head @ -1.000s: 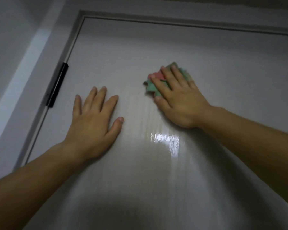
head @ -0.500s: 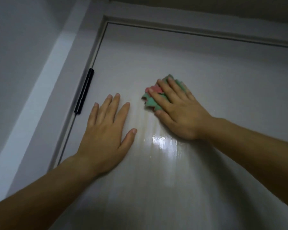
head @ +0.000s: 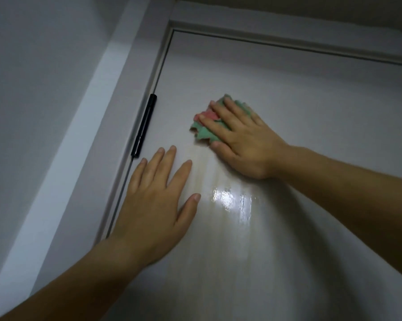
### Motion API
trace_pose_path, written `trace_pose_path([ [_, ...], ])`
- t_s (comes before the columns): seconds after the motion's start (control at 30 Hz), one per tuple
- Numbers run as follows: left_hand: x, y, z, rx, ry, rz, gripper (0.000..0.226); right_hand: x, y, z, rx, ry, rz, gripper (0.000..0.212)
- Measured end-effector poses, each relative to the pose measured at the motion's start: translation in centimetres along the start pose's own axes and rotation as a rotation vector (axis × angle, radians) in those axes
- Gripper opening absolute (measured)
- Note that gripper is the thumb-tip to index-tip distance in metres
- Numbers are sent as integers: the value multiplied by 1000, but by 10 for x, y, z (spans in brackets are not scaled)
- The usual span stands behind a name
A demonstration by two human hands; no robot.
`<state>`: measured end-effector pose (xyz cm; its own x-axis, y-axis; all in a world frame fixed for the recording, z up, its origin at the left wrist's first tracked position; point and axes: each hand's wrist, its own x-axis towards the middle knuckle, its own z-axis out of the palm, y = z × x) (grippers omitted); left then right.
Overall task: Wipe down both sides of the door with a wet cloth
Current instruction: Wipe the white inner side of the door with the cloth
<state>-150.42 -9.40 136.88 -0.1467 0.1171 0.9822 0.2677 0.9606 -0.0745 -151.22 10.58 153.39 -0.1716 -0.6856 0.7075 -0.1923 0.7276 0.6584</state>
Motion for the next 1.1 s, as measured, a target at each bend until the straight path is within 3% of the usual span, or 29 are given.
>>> trace_pose_path([
  [0.17,-12,-15,3,41,-24,18,70,68,20,-18,34,12,295,61],
  [0.4,-20,-22,6,0,-9,27,69,30,-25,3,-7,7,-89,64],
  [0.57,-34,-25,8,-10,-20,6,69,79,-2,-16,1,3,214,63],
  [0.63,-38,-26,8,-11,-15,12,69,76,-23,-11,9,20,196,66],
  [0.83,-67,-24,13,-35,35,30,69,15,-74,10,9,-6,-102,63],
  [0.9,-72,-24,14,-36,42,30,69,25,-61,4,-8,-2,-46,62],
  [1.0,-73,-24,13,-44,54,30,68,49,-51,-5,34,9,179,60],
  [1.1,-79,-23,16,-45,71,21,69,32,-79,5,50,7,104,62],
])
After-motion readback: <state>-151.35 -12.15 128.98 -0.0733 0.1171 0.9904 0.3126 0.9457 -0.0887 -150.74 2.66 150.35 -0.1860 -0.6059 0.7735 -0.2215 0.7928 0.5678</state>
